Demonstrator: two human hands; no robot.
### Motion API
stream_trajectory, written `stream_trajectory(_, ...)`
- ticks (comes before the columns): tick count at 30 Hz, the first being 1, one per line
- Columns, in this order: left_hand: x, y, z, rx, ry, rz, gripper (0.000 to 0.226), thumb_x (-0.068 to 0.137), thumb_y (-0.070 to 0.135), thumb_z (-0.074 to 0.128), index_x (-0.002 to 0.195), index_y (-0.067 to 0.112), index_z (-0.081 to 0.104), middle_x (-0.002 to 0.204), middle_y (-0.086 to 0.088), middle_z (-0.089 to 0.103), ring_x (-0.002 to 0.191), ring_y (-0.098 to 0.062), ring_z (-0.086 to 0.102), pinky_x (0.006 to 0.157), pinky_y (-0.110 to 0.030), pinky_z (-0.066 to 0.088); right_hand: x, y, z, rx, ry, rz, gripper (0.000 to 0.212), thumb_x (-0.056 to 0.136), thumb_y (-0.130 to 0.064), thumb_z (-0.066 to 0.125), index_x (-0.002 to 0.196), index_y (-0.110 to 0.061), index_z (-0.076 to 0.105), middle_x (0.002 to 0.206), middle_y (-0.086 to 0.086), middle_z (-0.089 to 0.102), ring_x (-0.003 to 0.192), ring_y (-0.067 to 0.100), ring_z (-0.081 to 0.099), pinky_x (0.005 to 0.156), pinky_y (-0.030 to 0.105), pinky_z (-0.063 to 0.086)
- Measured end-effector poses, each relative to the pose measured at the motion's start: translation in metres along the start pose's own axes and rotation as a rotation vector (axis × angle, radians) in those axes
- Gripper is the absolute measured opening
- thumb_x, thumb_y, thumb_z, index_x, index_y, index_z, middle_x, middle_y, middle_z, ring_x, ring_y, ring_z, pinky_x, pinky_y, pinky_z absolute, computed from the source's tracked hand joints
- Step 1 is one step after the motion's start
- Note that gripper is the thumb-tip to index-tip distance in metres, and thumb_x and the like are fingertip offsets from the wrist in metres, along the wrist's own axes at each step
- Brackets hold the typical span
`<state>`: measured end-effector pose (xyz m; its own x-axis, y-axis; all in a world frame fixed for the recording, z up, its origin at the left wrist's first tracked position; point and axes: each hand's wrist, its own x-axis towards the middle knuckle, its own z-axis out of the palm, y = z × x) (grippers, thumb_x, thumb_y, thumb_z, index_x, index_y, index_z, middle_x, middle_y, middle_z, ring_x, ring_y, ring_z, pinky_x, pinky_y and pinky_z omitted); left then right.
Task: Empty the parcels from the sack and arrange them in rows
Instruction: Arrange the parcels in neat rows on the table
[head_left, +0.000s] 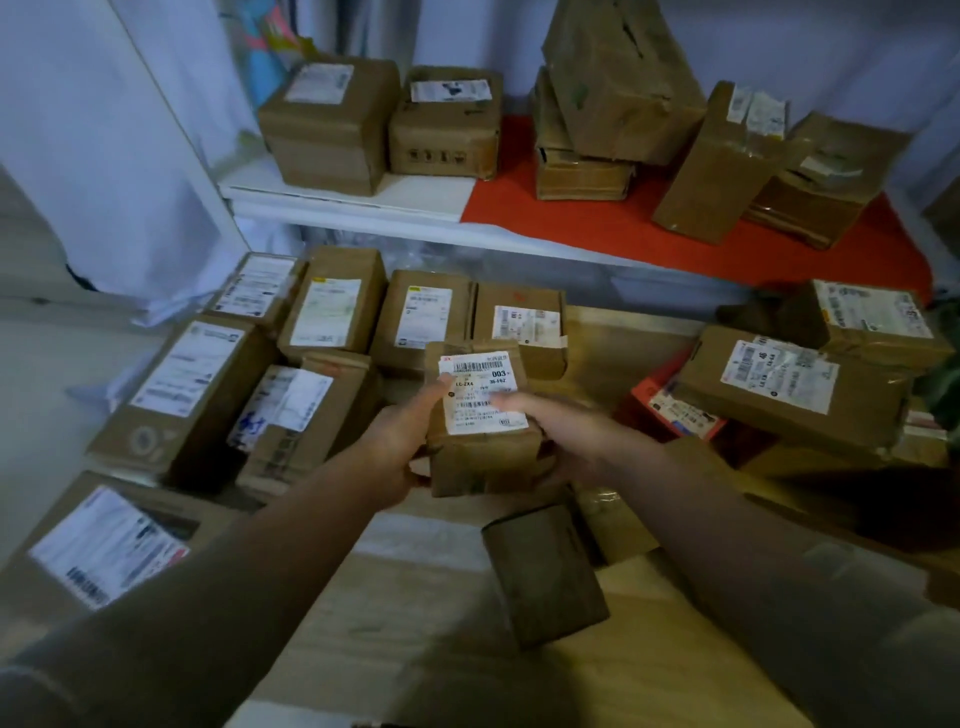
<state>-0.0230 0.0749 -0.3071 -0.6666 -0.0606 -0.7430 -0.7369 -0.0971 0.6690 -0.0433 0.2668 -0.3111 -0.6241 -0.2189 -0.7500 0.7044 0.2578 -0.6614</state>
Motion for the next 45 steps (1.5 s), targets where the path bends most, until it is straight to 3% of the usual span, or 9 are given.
stream_trajectory(4,-0.007,-0.023,-0.033,0.06,0.114,-0.06,0.06,0.088,0.06,0.057,0.131,0.017,0.055,0.134,-0.012,0.053,0.115,-0.032,0.05,0.092,-0.06,0.045,0.01,-0.006,0.04,-0.064,0.085,0.038,0.035,0.086,-0.051,0.069,0.106,-0.022,0.064,0.095,0.001,0.067,0.083,0.022,0.06,0.067,0.039,0.049)
stream_trajectory(13,-0.022,-0.058,-0.052,0.091,0.048,-0.143,0.066,0.091,0.045,0.065,0.146,0.016,0.042,0.15,-0.011,0.039,0.127,-0.036,0.046,0.098,-0.065,0.043,0.021,0.002,0.061,-0.059,0.138,-0.064,0.039,0.098,-0.025,0.061,0.134,-0.014,0.054,0.133,0.007,0.059,0.113,0.027,0.06,0.082,0.038,0.054)
stream_trajectory(16,-0.027,-0.065,-0.043,0.131,-0.014,-0.163,0.062,0.093,0.039,0.065,0.145,0.017,0.041,0.148,-0.014,0.04,0.13,-0.036,0.045,0.1,-0.066,0.042,-0.003,0.008,0.05,-0.264,0.308,-0.254,0.044,0.094,-0.035,0.064,0.134,-0.02,0.056,0.13,0.002,0.059,0.118,0.023,0.058,0.1,0.04,0.049)
stream_trajectory(20,-0.037,-0.079,-0.027,0.16,-0.076,-0.192,0.066,0.089,0.044,0.068,0.144,0.019,0.04,0.145,-0.014,0.042,0.128,-0.04,0.046,0.094,-0.069,0.046,-0.051,0.031,0.033,-0.57,0.497,-0.44,0.055,0.088,-0.051,0.067,0.135,-0.025,0.056,0.124,-0.004,0.059,0.112,0.015,0.057,0.086,0.03,0.047)
stream_trajectory(27,-0.06,-0.119,0.003,0.124,-0.199,-0.331,0.063,0.095,0.048,0.059,0.145,0.017,0.038,0.148,-0.018,0.036,0.128,-0.047,0.043,0.089,-0.074,0.044,-0.086,0.08,0.062,-1.225,0.503,-0.092,0.116,0.06,-0.099,0.041,0.151,-0.029,0.027,0.158,0.012,0.025,0.14,0.036,0.036,0.105,0.053,0.043)
stream_trajectory(33,-0.072,-0.138,-0.001,-0.015,-0.188,-0.323,0.037,0.097,0.047,0.055,0.12,0.019,0.046,0.121,-0.014,0.045,0.119,-0.044,0.049,0.092,-0.068,0.047,-0.09,0.095,0.076,-0.927,0.639,-0.097,0.086,0.071,-0.073,0.065,0.138,-0.026,0.039,0.131,0.006,0.051,0.113,0.031,0.057,0.092,0.043,0.051)
stream_trajectory(38,-0.07,-0.143,-0.043,-0.167,-0.248,-0.219,0.063,0.081,0.053,0.072,0.129,0.016,0.053,0.128,-0.014,0.058,0.121,-0.043,0.053,0.098,-0.068,0.043,-0.099,0.105,0.061,-0.083,0.26,-0.179,0.035,0.09,-0.038,0.057,0.119,-0.02,0.062,0.115,0.011,0.07,0.101,0.027,0.067,0.089,0.042,0.053)
stream_trajectory(41,-0.08,-0.145,-0.071,-0.197,-0.373,-0.206,0.056,0.082,0.051,0.07,0.126,0.019,0.061,0.124,-0.018,0.064,0.115,-0.04,0.06,0.094,-0.062,0.05,-0.094,0.114,0.061,0.038,0.122,-0.141,0.042,0.089,-0.041,0.052,0.117,-0.016,0.068,0.114,0.014,0.073,0.111,0.036,0.065,0.105,0.053,0.045)
stream_trajectory(45,-0.091,-0.161,-0.101,-0.202,-0.318,-0.196,0.049,0.087,0.052,0.065,0.122,0.018,0.062,0.124,-0.018,0.063,0.116,-0.04,0.058,0.091,-0.061,0.053,-0.074,0.114,0.086,-0.083,0.2,-0.076,0.035,0.095,-0.051,0.052,0.115,-0.026,0.066,0.113,0.009,0.071,0.105,0.035,0.065,0.092,0.05,0.054)
